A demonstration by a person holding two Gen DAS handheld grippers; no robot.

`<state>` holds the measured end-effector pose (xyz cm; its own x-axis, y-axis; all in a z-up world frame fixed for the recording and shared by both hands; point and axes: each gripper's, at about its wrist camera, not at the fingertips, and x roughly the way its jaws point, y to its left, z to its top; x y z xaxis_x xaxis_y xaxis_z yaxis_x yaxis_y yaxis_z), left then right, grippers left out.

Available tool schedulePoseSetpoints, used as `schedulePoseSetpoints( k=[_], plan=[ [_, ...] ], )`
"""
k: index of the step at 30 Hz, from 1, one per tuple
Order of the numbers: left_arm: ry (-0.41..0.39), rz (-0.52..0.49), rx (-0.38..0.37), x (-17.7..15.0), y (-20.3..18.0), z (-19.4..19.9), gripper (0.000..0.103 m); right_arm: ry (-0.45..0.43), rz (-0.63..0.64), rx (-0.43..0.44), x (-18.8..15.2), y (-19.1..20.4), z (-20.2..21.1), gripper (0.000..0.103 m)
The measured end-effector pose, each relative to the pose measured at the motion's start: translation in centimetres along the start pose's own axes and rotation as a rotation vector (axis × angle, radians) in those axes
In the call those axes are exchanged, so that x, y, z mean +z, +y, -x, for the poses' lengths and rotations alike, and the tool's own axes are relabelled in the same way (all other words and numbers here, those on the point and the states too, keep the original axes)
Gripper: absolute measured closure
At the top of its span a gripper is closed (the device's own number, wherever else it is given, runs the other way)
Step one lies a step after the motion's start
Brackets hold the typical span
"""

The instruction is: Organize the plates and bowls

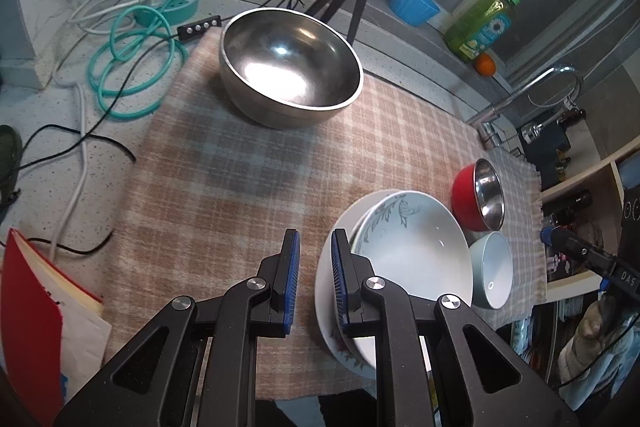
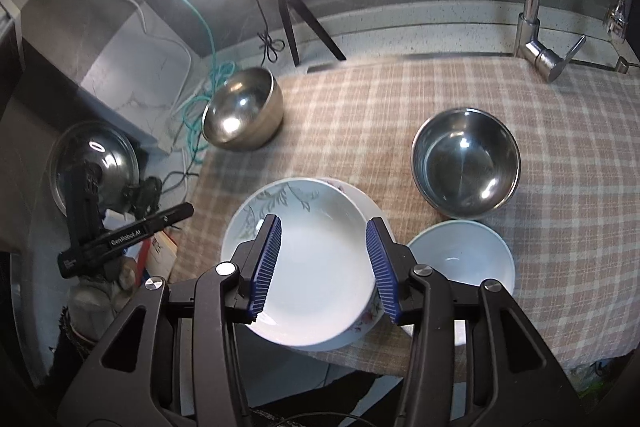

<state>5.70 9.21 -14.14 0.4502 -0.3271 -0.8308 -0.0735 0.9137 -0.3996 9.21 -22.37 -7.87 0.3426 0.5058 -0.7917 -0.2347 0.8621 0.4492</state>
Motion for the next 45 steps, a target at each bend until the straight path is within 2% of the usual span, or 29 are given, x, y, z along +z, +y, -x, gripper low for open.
schedulePoseSetpoints(
  k=[7, 15, 22, 25, 34, 39, 45],
  plan=[
    [-0.042, 0.031, 0.03, 2.2, 2.1, 1.2, 0.081, -0.019, -0.007, 0.043, 1.3, 1.6, -1.3, 0.052],
    [-0.078, 0.073, 0.042, 5.6, 4.2, 1.4, 0.078, 0.03, -0.03, 0.106, 3.0, 3.6, -5.3, 0.052],
    [-0.068, 0.077, 0.046, 7.7, 4.6, 0.2, 0.076, 0.051, -0.029, 0.103, 5.6, 4.5, -8.9, 0.052],
    [-0.067, 0.092, 0.051, 8.7, 5.0, -0.4, 0.069, 0.077, -0.044, 0.114, 6.9, 4.2, -10.8, 0.052],
    [-0.058, 0.13, 0.075, 11.6, 6.7, -2.1, 0.069, 0.13, -0.021, 0.118, 10.2, 4.9, -16.5, 0.052],
    [-0.044, 0.157, 0.07, 12.8, 7.2, -3.5, 0.069, 0.183, -0.042, 0.119, 11.1, 5.1, -19.0, 0.052],
    [-0.021, 0.169, 0.059, 13.6, 7.2, -4.9, 0.069, 0.204, -0.027, 0.104, 11.8, 5.5, -20.8, 0.052]
  ],
)
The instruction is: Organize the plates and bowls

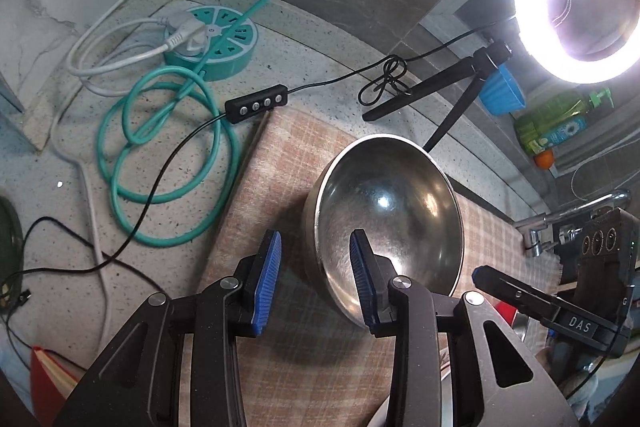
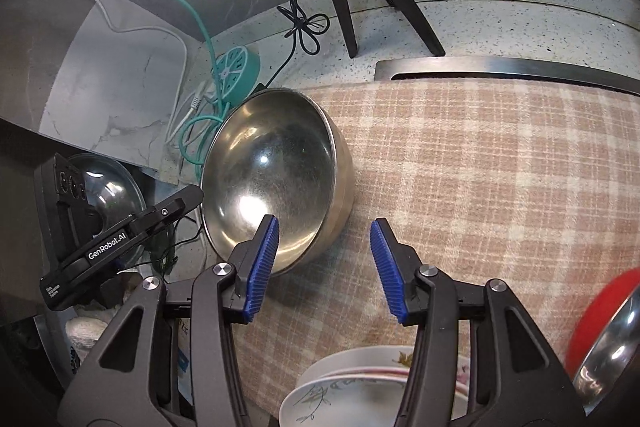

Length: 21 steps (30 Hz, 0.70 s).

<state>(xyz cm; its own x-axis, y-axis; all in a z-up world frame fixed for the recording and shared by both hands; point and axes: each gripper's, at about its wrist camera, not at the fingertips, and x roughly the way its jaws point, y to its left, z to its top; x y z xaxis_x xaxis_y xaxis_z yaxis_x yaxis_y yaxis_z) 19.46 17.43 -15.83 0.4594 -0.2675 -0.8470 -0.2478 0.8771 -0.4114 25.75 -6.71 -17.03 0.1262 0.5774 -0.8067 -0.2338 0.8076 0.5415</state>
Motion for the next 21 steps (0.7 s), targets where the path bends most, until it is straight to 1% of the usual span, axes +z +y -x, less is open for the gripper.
schedulePoseSetpoints(
  k=[2, 3, 4, 6, 7, 9, 12, 13, 14, 15, 17, 21],
  plan=[
    [0.004, 0.003, 0.0, 0.3, 0.0, -0.4, 0.069, 0.005, 0.01, -0.01, 0.1, 0.1, -0.4, 0.052],
    [0.008, 0.008, -0.005, 0.4, 0.0, -0.6, 0.069, 0.006, 0.016, -0.013, 0.2, 0.1, -0.7, 0.054],
    [0.012, 0.01, -0.008, 0.4, 0.1, -0.8, 0.069, 0.008, 0.019, -0.017, 0.3, 0.1, -0.9, 0.058],
    [0.016, 0.007, -0.004, 0.6, 0.0, -1.2, 0.069, 0.013, 0.025, -0.023, 0.5, 0.2, -1.4, 0.062],
    [0.019, 0.002, -0.003, 0.6, 0.0, -1.3, 0.069, 0.017, 0.031, -0.021, 0.5, 0.2, -1.6, 0.066],
    [0.027, -0.005, -0.004, 0.6, -0.2, -1.7, 0.072, 0.025, 0.036, -0.024, 0.6, 0.2, -2.2, 0.07],
    [0.034, -0.01, -0.011, 0.5, -0.3, -2.0, 0.072, 0.033, 0.039, -0.03, 0.7, 0.1, -2.7, 0.076],
    [0.034, -0.01, -0.012, 0.4, -0.3, -2.1, 0.073, 0.036, 0.04, -0.031, 0.7, 0.1, -2.8, 0.078],
    [0.037, -0.011, -0.014, 0.4, -0.4, -2.2, 0.079, 0.039, 0.043, -0.033, 0.7, 0.1, -3.0, 0.08],
    [0.041, -0.016, -0.01, 0.3, -0.5, -2.3, 0.081, 0.04, 0.046, -0.042, 0.7, 0.2, -3.1, 0.083],
    [0.039, -0.031, 0.002, 0.2, -0.6, -2.3, 0.082, 0.035, 0.051, -0.05, 0.7, 0.3, -3.0, 0.083],
    [0.04, -0.027, -0.001, 0.3, -0.5, -2.3, 0.082, 0.035, 0.062, -0.063, 0.7, 0.5, -2.9, 0.084]
  ],
)
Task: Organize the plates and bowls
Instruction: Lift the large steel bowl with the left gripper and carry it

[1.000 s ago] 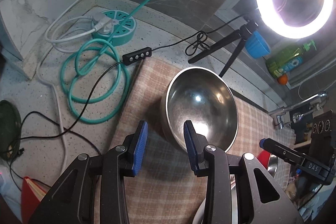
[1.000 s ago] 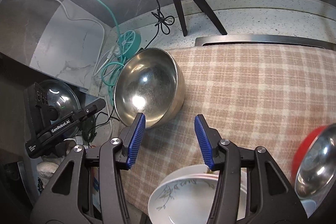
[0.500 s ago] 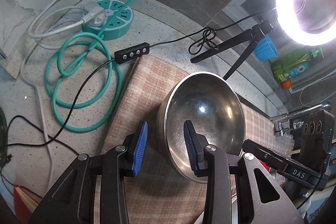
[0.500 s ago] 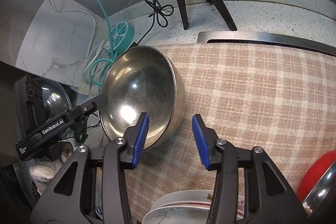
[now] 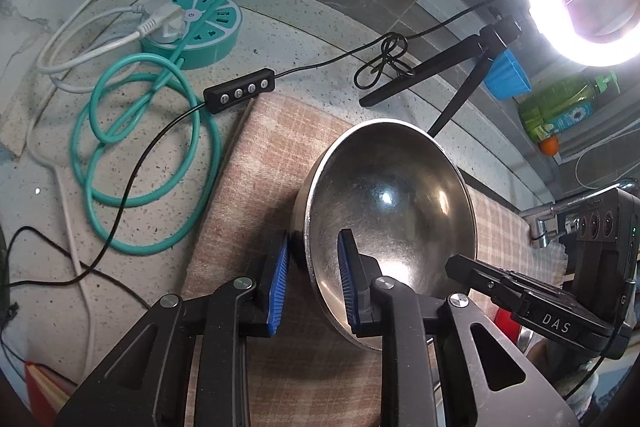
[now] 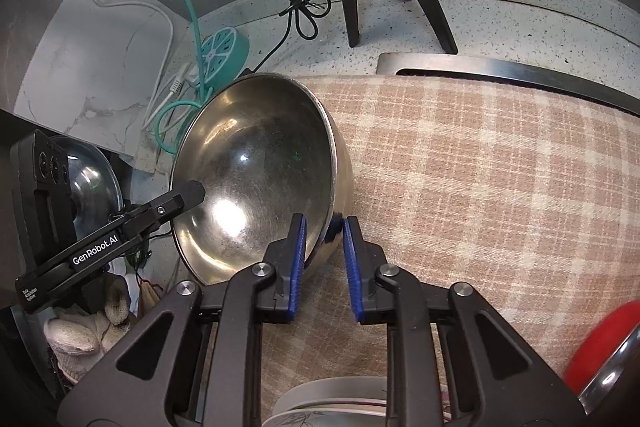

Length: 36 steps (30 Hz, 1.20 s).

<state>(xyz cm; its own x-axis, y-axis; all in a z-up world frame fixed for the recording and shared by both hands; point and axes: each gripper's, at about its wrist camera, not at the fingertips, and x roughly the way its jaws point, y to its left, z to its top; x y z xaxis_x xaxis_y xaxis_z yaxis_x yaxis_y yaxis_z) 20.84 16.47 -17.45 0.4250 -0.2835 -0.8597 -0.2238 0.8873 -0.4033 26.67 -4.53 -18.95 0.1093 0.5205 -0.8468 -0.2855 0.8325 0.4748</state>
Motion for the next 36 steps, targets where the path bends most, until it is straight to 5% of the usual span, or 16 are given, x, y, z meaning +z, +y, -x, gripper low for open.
schedulePoseSetpoints(
  k=[36],
  plan=[
    [-0.04, -0.001, 0.006, -9.3, 2.5, 6.9, 0.082, 0.025, 0.086, -0.004, -9.9, 6.2, 3.1, 0.083]
  ],
)
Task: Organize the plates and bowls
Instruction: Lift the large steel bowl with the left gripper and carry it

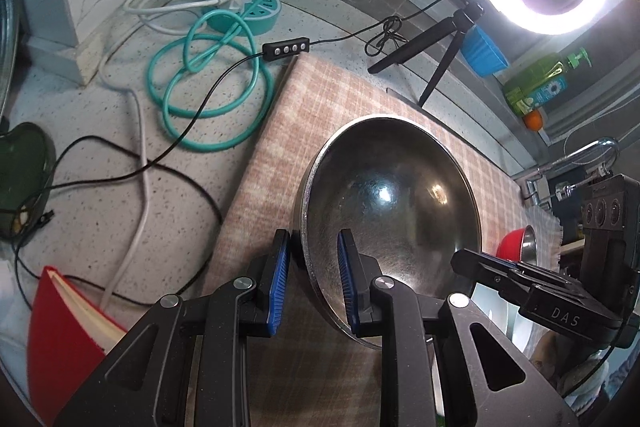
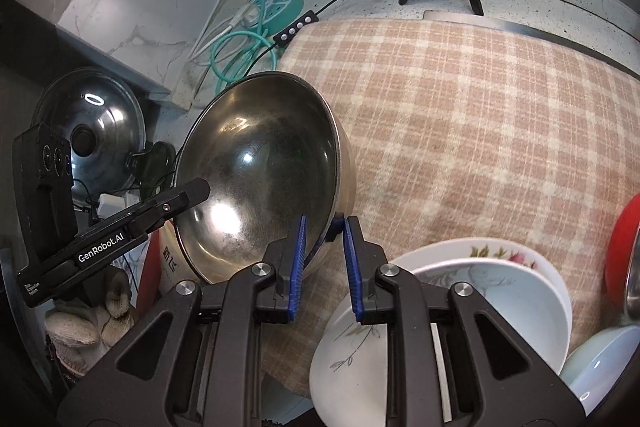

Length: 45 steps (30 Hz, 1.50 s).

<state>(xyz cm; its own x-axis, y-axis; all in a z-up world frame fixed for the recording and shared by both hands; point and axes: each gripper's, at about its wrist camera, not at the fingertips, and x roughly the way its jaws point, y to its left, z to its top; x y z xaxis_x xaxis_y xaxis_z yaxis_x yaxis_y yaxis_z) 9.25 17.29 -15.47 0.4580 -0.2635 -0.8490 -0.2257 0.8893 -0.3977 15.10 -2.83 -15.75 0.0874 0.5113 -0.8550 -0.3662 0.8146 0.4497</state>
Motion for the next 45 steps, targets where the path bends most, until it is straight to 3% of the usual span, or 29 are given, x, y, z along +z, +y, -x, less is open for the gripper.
schedulePoseSetpoints(
  k=[18, 35, 45],
  plan=[
    [0.026, 0.002, -0.006, -3.7, 1.5, 1.3, 0.082, 0.056, 0.007, -0.009, -4.5, 1.2, -1.1, 0.083],
    [0.055, 0.048, -0.004, -6.0, 3.2, 1.9, 0.082, 0.083, 0.032, -0.005, -5.2, 2.2, -1.8, 0.082],
    [0.054, 0.012, 0.025, -6.5, 2.6, 2.6, 0.082, 0.06, 0.07, 0.003, -4.9, 2.7, -0.7, 0.081]
  ],
)
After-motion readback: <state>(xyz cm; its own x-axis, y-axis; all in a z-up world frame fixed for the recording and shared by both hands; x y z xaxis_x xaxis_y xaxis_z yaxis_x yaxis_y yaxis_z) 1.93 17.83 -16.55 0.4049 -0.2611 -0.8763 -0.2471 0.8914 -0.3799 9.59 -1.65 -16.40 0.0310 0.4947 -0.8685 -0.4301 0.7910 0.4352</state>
